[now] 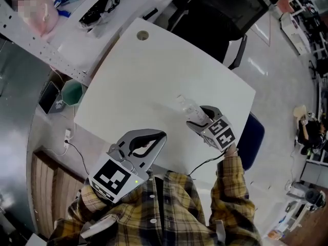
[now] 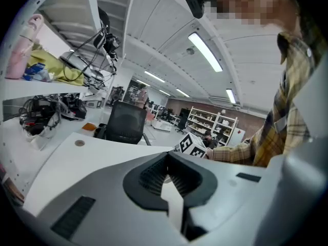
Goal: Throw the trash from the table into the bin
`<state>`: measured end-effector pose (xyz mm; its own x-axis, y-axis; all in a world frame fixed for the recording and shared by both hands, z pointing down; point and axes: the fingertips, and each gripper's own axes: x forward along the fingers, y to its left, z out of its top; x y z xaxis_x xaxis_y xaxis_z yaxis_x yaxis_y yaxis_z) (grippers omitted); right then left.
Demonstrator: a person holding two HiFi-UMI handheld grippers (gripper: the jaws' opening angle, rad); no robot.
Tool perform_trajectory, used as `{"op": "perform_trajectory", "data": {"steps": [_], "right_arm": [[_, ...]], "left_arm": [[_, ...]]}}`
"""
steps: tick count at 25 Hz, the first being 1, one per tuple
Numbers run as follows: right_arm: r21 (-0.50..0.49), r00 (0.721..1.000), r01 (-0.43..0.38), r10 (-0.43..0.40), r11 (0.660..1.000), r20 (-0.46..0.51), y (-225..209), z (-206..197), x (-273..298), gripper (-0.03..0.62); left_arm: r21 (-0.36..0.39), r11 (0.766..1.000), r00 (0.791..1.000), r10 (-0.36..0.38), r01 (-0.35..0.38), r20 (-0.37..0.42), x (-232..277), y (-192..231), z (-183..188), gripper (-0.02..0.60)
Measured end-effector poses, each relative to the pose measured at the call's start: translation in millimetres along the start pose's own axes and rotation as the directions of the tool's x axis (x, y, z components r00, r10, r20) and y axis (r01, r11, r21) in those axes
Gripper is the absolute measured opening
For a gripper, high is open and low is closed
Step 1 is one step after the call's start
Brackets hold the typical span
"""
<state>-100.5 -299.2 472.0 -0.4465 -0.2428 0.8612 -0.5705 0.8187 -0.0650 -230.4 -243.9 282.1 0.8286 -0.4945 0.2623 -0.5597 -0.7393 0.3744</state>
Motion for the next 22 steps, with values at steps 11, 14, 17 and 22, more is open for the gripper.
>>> {"op": "perform_trajectory", "data": {"steps": [11,14,17,22], "right_arm": [[0.434,0.941,0.257,-0.325,0.863,0.09,41.2,-57.3,-86.5,0.305],[0.526,0.915,0.31,-0.398,0.792,0.06,56.7,-85.2,-106.7,0.305],[0.588,0.889,0.358,-0.458,0.725,0.024,72.9,-112.2,-127.0,0.305],[0.693,0.82,0.431,-0.572,0.578,-0.033,112.1,-159.8,-174.6,0.304]], "left_arm": [[0.055,0.88,0.871,-0.455,0.471,-0.184,49.8,-57.0,-8.4,0.008],[0.053,0.815,0.801,-0.553,0.578,-0.228,65.9,-82.1,-15.5,0.008],[0.048,0.749,0.731,-0.629,0.661,-0.266,76.3,-112.2,-24.8,0.008],[0.057,0.622,0.603,-0.728,0.781,-0.326,81.0,-177.0,-34.6,0.008]]}}
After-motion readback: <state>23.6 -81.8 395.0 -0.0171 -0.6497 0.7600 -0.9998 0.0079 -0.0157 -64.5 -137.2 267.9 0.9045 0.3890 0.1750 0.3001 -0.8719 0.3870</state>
